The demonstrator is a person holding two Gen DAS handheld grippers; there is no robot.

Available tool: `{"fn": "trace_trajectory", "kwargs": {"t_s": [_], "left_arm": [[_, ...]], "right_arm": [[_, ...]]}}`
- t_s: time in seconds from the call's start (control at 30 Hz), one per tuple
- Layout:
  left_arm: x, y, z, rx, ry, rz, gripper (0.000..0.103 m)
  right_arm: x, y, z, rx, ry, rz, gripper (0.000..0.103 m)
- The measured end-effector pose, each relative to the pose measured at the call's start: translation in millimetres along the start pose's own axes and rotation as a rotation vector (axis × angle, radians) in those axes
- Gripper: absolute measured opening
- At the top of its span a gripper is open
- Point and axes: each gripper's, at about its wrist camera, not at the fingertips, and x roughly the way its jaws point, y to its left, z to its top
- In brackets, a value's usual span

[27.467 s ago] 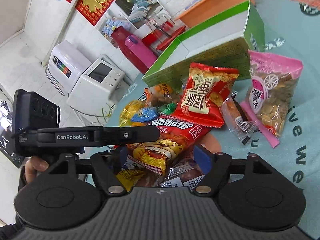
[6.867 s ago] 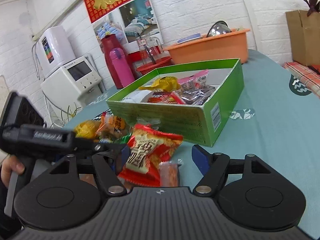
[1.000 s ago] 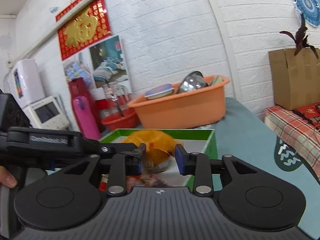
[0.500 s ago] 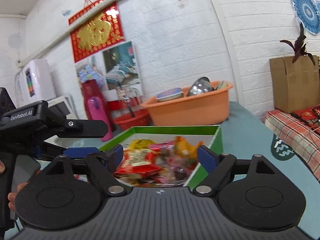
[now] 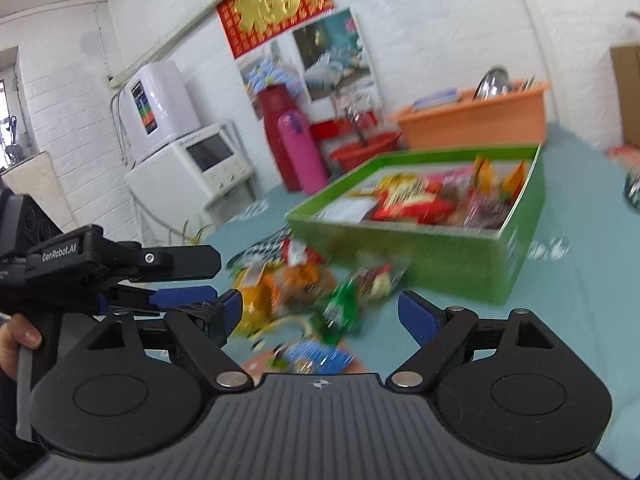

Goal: Organize snacks
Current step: 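Move both grippers back over the remaining candy packs, then grasp the blue candy pack with the right gripper while the left gripper grasps a green candy pack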

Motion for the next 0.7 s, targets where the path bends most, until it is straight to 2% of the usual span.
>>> {"fn": "trace_trajectory", "kwargs": {"t_s": [0.13,0.23,0.4,0.53,0.6,0.7], "left_arm": [[-14.5,17.3,-16.5,-0.049,0.001,0.029,0.103],[-22.0,24.1,-22.7,-0.065,0.005,0.04,0.103],[-28.3,26.5,-26.5,-0.062,-0.001,0.035,0.103],[-26.9,26.4,-28.1,-0.06,0.001,0.024,0.103],[-23.7,25.7,-28.2,-0.056,0.007,0.018,0.103],[-15.9,23.7,-24.4,-0.035,0.021,0.009,0.103]], "right_arm": [[8.2,5.0,-10.6,0.019,0.053,0.037,0.103],[16.5,12.4,-15.1,-0.031,0.062,0.057,0.103],[42.8,25.4,-14.9,-0.156,0.075,0.015,0.103],[62.4,27.4,-19.2,-0.22,0.124,-0.019,0.102],[65.2,26.3,-23.1,-0.22,0.151,-0.023,0.08],[58.0,27.5,-31.2,-0.209,0.189,-0.042,0.064]]}}
